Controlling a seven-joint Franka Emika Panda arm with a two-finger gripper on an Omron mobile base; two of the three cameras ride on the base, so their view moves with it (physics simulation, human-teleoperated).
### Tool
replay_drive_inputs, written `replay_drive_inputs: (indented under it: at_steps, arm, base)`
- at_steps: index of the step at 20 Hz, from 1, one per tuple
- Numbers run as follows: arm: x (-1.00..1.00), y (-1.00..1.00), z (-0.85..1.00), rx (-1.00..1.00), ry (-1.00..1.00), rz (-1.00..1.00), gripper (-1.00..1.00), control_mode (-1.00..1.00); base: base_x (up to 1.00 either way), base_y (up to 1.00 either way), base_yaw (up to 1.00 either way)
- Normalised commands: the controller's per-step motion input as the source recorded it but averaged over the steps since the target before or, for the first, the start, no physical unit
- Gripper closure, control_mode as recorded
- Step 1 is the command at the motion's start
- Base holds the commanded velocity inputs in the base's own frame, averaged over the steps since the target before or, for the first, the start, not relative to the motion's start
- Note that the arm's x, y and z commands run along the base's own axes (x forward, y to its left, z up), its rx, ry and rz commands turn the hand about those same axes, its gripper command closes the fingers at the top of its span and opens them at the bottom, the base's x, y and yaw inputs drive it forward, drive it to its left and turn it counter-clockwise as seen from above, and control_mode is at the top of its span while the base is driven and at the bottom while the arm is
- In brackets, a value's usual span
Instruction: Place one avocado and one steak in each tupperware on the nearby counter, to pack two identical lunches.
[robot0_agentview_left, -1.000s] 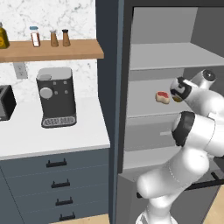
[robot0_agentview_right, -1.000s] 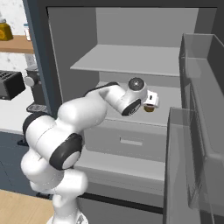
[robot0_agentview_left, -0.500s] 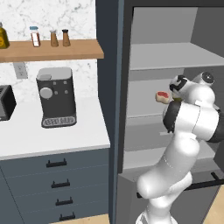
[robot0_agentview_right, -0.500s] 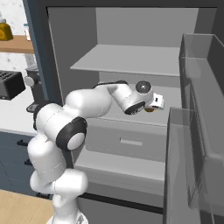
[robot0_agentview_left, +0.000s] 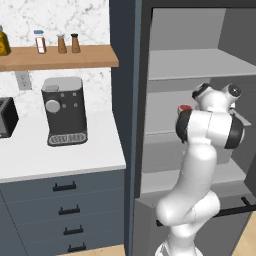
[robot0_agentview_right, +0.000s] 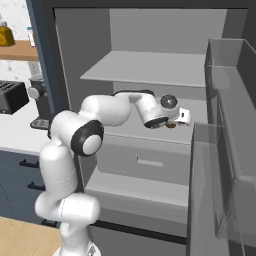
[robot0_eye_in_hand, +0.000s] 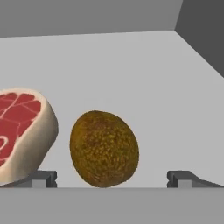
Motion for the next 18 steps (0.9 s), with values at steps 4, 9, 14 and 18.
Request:
replay_drive_inputs:
  at_steps: [4, 9, 14, 18]
  arm:
    - [0.16, -0.14, -0.22, 0.03, 0.0, 0.0, -1.0, -1.0]
    - [0.57, 0.0, -0.2, 0.0, 0.0, 0.02, -1.0, -1.0]
    - [0.39, 0.0, -0.38, 0.05, 0.0, 0.07, -1.0, -1.0]
    - [-0.01, 0.0, -0.96, 0.03, 0.0, 0.16, 1.0, -1.0]
  base:
    - [0.0, 0.0, 0.0]
    - [0.0, 0.0, 0.0]
    - [0.0, 0.0, 0.0]
    - [0.0, 0.0, 0.0]
